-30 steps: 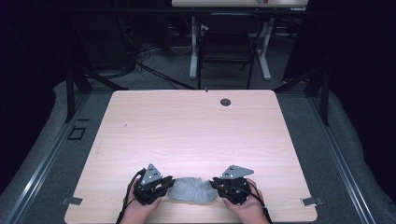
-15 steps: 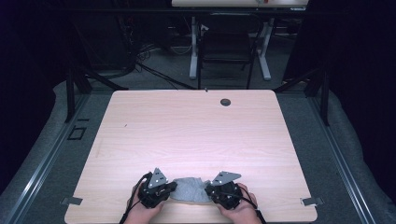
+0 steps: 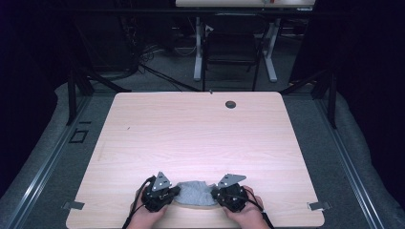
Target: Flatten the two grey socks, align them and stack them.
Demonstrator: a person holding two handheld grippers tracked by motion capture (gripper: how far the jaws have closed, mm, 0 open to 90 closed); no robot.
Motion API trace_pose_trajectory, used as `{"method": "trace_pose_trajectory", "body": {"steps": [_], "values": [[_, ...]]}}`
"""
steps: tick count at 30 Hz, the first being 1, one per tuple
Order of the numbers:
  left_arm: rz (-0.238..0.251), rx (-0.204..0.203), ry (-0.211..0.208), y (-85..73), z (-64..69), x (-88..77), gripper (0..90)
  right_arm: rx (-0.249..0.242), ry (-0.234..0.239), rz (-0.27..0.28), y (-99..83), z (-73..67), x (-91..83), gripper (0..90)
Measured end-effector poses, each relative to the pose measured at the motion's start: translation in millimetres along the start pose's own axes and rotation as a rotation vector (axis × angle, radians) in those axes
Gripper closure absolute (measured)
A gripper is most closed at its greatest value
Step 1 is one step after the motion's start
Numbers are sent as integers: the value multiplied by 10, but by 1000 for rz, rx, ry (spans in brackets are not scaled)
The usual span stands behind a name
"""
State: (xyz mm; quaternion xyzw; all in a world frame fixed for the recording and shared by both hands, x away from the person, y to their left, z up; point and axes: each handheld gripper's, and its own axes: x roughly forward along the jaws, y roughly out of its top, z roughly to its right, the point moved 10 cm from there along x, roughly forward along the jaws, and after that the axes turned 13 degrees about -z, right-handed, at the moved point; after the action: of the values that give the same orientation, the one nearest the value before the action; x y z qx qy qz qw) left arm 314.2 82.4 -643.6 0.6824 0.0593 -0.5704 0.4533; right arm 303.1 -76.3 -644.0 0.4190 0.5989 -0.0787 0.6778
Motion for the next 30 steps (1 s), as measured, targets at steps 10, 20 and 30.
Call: {"method": "trace_pose_trajectory", "body": {"steps": [10,20,30], "values": [[5,-17,18,123,-101,74,870,30,-8,3,127,204,53,870],[26,-61,20,223,-257,133,868,71,-5,17,281,377,131,872],[40,-70,18,238,-281,141,864,93,-7,45,322,425,155,871]]}}
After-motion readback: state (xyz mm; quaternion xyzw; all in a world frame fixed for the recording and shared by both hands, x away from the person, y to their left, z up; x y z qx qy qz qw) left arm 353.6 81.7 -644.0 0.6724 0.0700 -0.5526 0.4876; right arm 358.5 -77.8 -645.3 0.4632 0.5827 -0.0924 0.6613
